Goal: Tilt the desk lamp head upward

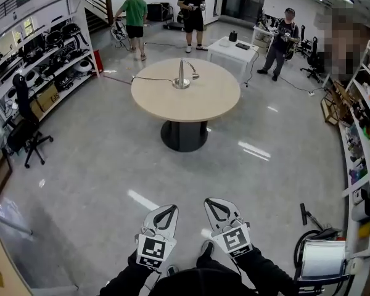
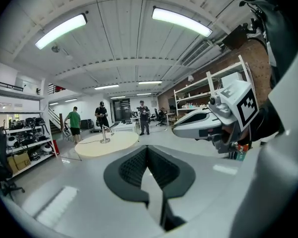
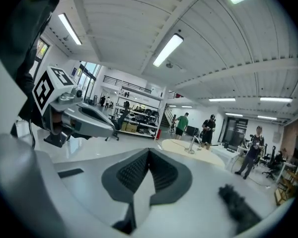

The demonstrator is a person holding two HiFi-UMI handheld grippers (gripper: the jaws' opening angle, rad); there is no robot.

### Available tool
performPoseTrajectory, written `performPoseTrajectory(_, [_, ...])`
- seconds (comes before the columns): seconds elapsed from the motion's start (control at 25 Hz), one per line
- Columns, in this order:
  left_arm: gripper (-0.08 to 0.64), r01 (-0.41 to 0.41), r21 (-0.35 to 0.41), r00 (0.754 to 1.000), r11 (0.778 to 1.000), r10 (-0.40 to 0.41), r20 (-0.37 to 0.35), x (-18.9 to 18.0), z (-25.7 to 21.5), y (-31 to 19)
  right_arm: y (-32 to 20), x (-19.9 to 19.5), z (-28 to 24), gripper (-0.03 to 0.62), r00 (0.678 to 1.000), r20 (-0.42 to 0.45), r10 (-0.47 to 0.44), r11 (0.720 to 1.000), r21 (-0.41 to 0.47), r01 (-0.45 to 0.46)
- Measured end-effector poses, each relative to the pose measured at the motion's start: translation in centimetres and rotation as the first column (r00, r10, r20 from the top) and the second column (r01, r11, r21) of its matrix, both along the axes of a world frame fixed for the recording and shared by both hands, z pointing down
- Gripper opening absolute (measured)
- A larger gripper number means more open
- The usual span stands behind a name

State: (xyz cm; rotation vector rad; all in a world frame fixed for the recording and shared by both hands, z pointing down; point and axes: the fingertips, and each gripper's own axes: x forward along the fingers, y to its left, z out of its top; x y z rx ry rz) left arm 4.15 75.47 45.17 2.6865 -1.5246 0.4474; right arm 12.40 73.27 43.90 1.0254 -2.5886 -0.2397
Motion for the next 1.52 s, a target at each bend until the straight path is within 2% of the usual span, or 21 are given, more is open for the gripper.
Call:
performPoseTrajectory(0.24, [0.006, 0.077, 0.004, 0.997, 0.997, -0.077, 0.011, 2.9, -1.3, -6.1, -6.4, 3.0, -1.8, -0.005, 0.997, 0.06, -0.056, 0.998, 0.013, 0.056])
performPoseTrajectory(0.52, [0.006, 0.073, 0.001, 0.997, 0.997, -0.073, 0.022, 7.5, -1.6, -10.1, -10.8, 6.8, -2.5, -0.005, 0.988, 0.139, -0.065, 0.998, 0.004, 0.065])
performPoseTrajectory(0.76, [0.006, 0.088, 0.009, 0.996, 0.996, -0.088, 0.034, 8.2, -1.6, -13.1, -14.1, 8.3, -2.2, -0.005, 0.986, 0.16, -0.047, 0.999, -0.004, 0.049])
performPoseTrajectory(0.96, [0.006, 0.113, 0.001, 0.993, 0.994, -0.113, 0.013, 6.7, -0.9, -16.0, -17.0, 7.3, -1.4, -0.005, 0.986, 0.164, -0.028, 0.999, -0.041, 0.035])
performPoseTrajectory(1.16, [0.008, 0.081, -0.005, 0.997, 0.997, -0.081, -0.015, 4.1, 0.0, -20.1, -20.6, 5.3, -0.7, -0.005, 0.989, 0.148, 0.006, 0.997, -0.071, 0.004])
performPoseTrajectory(1.52, [0.008, 0.053, 0.036, 0.998, 0.998, -0.052, -0.043, -4.6, -0.5, -28.9, -29.2, -1.1, -1.2, -0.005, 0.985, 0.14, 0.097, 0.992, -0.092, -0.084])
